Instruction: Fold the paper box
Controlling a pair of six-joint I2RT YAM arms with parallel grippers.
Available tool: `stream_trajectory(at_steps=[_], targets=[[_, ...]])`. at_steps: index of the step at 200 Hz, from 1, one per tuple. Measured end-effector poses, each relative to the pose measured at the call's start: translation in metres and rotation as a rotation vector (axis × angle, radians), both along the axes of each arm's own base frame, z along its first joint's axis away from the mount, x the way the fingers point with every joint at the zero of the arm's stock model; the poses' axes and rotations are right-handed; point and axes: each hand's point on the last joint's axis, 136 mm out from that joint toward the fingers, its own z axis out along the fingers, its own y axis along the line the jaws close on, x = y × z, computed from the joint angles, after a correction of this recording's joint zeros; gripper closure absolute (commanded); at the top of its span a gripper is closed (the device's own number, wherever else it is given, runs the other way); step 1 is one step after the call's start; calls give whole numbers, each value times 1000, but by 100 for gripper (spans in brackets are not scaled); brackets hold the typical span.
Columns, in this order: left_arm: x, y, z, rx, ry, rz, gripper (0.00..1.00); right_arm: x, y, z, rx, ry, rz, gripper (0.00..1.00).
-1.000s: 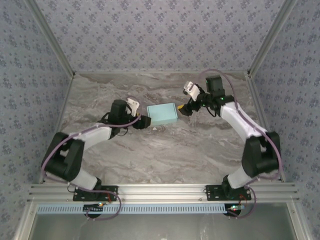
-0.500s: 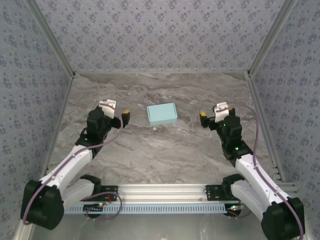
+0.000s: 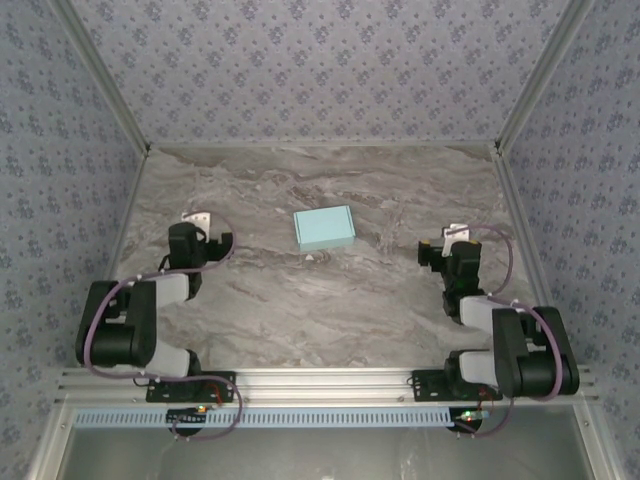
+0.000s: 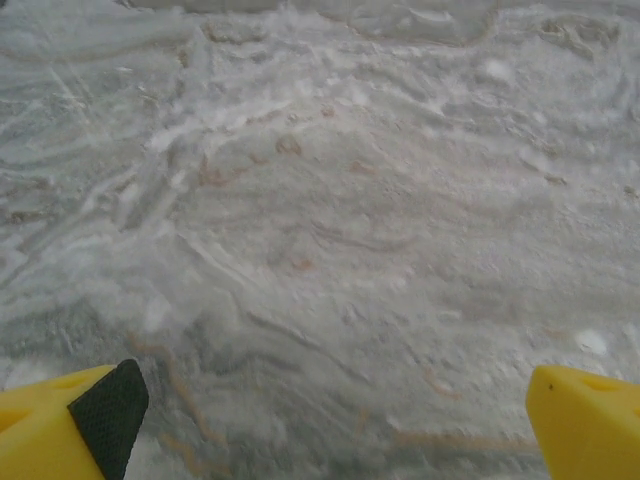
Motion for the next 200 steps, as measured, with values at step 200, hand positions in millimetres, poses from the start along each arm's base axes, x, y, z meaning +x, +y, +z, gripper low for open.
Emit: stream_trajectory(at_steps=[200], targets=[[3,13,-4,-30,-48,43,1,38,-4,-9,70,12,21,0]])
